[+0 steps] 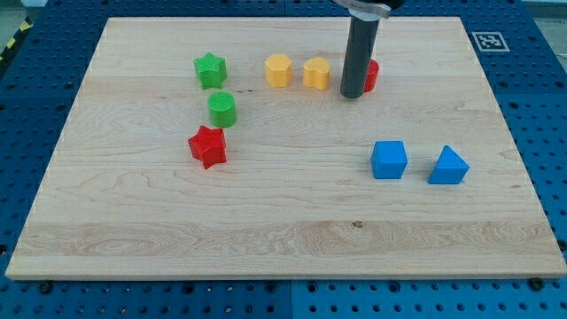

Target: Push green circle towards blue cube

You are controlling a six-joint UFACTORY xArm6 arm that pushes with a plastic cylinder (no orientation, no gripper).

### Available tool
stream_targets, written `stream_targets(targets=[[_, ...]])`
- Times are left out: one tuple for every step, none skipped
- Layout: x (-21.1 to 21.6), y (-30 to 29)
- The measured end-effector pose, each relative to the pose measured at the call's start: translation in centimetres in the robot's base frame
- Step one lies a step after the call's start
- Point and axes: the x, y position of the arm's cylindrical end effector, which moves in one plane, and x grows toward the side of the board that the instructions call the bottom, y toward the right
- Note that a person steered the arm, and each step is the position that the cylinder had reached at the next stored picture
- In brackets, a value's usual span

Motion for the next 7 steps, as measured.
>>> stream_targets(targets=[[1.1,0.0],[1.3,-3.6],[1.3,-8.6],[0.9,-14.3],[0.2,-19.2],[0.4,-22.3],[0.9,-22.3]])
